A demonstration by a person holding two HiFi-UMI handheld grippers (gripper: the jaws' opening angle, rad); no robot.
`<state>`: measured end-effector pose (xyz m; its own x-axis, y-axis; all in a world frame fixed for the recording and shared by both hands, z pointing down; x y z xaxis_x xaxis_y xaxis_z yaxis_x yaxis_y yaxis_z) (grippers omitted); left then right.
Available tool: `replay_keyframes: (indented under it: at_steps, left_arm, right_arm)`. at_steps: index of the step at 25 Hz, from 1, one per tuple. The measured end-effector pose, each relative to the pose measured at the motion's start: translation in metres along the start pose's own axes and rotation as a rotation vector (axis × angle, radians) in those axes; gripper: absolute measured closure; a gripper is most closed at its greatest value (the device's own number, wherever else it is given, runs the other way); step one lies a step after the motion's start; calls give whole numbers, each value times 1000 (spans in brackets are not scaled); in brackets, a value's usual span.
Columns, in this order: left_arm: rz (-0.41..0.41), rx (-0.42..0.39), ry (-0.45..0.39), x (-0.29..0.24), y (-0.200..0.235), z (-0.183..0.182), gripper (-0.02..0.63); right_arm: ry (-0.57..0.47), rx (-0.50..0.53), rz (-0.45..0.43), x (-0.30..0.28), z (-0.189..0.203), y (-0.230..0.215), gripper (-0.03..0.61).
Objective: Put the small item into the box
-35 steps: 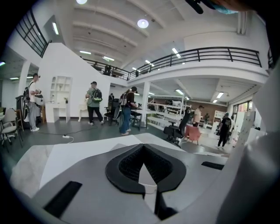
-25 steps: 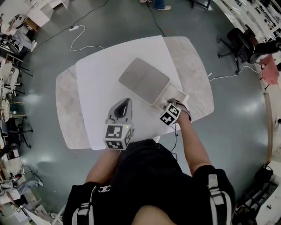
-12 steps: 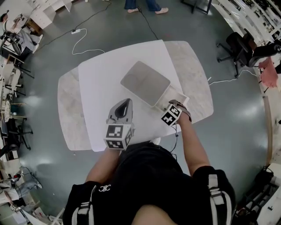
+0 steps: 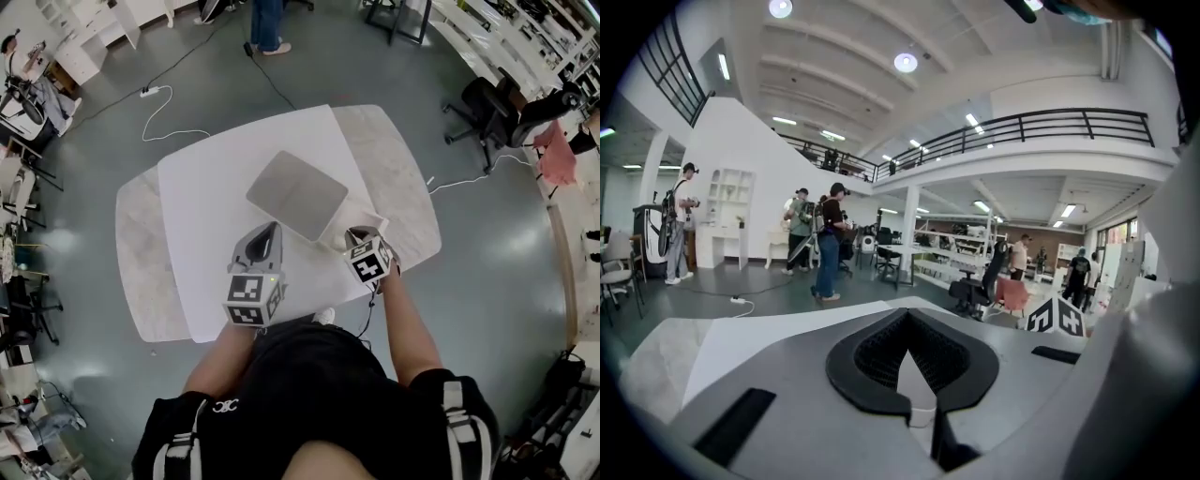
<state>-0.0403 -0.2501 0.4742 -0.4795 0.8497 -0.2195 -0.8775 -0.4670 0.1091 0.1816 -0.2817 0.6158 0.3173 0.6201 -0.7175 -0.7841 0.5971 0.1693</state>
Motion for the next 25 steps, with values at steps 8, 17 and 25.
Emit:
replay_keyframes:
  at_steps: [8,17,25]
  left_arm:
    - [48,-8,-29,-12,-13,-7,609]
    - [96,-30,-70,-25,-32,-17,609]
    - [139,-71,-91,-27,-51,-23,609]
  right_arm:
    - [-428,-235,171,72,-45,-27,565]
    - [-761,-264,351,157,-73,-31,566]
    - [-887,-292,436,189,-59,-13,566]
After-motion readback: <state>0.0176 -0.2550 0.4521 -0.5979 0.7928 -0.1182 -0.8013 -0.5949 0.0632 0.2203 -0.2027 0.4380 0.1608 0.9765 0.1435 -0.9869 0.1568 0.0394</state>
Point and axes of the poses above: the fingertips, and each gripper's own axes: x backward along the fingers, y to its left, z out of its underside, the point moved 7 cm from there along x, backward along the fingers, and after that the axes turned 5 degrees about -y, right-handed, at the moved point
